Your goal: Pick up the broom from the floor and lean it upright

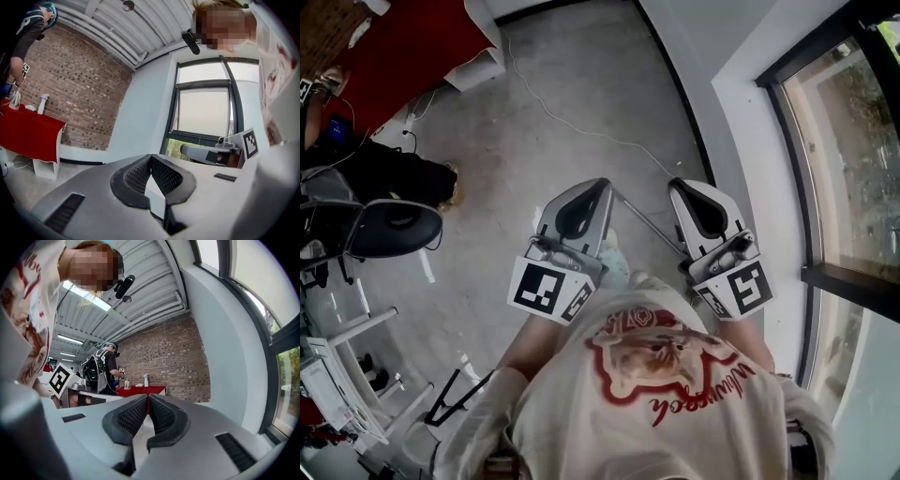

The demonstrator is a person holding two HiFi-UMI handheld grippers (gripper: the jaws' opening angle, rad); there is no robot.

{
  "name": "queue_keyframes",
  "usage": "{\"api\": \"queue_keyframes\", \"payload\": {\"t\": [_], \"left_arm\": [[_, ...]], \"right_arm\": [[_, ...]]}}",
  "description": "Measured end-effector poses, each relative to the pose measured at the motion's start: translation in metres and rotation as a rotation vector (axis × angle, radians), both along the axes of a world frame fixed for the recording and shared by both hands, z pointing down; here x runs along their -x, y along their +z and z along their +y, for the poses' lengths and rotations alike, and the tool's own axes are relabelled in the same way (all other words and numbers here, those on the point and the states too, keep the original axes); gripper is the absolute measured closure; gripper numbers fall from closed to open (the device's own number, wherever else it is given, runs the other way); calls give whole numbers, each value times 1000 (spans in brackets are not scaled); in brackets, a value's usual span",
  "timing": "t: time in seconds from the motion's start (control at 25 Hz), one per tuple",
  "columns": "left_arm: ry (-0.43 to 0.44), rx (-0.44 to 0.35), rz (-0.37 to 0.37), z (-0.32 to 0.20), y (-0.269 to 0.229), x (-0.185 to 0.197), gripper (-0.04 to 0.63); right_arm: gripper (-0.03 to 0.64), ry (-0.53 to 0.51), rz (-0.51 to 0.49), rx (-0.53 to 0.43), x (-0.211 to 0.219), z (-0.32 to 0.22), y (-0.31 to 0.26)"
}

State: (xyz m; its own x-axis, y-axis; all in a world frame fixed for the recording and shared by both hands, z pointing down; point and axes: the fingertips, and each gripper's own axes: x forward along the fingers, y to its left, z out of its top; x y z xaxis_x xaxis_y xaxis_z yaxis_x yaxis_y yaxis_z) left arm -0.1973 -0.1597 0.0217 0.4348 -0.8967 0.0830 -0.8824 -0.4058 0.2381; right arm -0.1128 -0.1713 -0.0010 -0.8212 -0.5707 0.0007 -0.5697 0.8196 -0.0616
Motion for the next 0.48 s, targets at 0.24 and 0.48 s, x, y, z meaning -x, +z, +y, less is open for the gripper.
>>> {"api": "queue_keyframes", "payload": {"t": [0.24, 0.48], "left_arm": [[21, 18, 6, -59, 32, 19, 574], [-16, 74, 4, -105, 110, 28, 574]], "right_arm": [[586, 33, 53, -37, 17, -55, 28], [586, 26, 42, 15, 21, -104, 94]]}}
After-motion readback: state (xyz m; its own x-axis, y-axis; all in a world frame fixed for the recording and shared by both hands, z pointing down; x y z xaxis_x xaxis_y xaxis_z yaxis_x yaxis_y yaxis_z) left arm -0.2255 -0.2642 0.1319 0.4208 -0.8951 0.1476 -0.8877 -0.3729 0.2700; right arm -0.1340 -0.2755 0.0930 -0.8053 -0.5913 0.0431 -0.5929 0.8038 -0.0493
